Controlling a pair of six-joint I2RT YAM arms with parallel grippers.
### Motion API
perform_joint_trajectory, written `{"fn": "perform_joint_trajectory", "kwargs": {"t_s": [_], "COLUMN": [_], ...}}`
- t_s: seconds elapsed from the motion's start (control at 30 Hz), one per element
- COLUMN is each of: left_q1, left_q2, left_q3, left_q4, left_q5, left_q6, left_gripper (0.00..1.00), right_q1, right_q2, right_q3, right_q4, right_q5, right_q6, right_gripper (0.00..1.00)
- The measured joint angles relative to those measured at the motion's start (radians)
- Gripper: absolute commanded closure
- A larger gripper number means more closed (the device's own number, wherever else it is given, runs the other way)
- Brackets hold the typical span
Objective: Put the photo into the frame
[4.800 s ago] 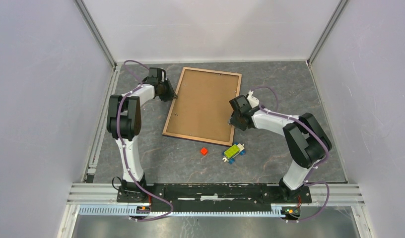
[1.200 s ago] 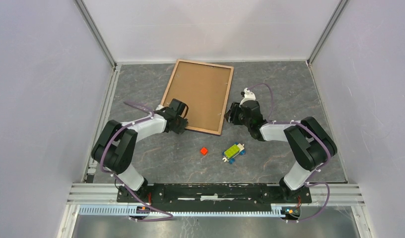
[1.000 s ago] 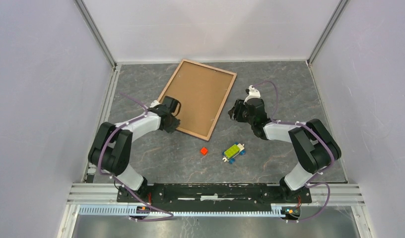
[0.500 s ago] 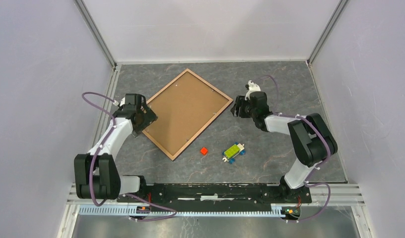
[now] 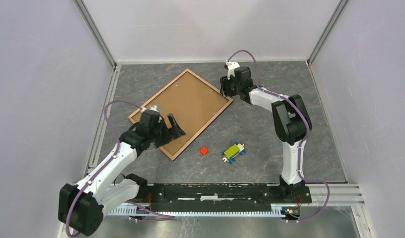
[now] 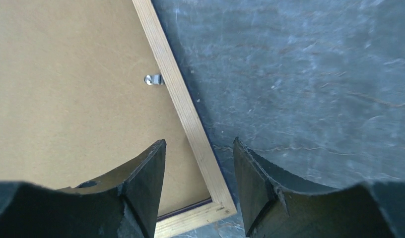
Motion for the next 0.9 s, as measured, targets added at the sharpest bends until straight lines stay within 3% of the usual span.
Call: {"fn": "perform_joint_trajectory", "kwargs": {"t_s": [0.13, 0.27, 0.53, 0.73, 0.9], "left_q1": [-0.122, -0.177, -0.196, -0.166, 0.003], "left_q2": [0.029, 0.153, 0.399, 0.436, 0.462], "left_q3": [-0.056, -0.071, -0.024, 0.001, 0.03], "left_q4": [0.065, 0.143, 0.254, 0.266, 0.232], "left_q5": [0.01, 0.015, 0.091, 0.062, 0.069], "left_q6": [-0.079, -0.141, -0.233, -0.286, -0.282], "left_gripper": [0.0, 0.06, 0.05, 0.06, 0.05], "right_q1": [0.025, 0.034, 0.032, 0.038, 0.047], "right_q2": [0.065, 0.072, 0.083, 0.034, -0.101], "right_q3": [0.048, 0.053, 0.063, -0.027, -0.214], "right_q4": [-0.076, -0.089, -0.101, -0.05, -0.045], "right_q5": [0.04, 0.078, 0.109, 0.103, 0.095], "right_q6": [-0.004, -0.005, 0.004, -0.001, 0.003], "right_gripper": [0.49, 0.54, 0.8, 0.9, 0.91]}}
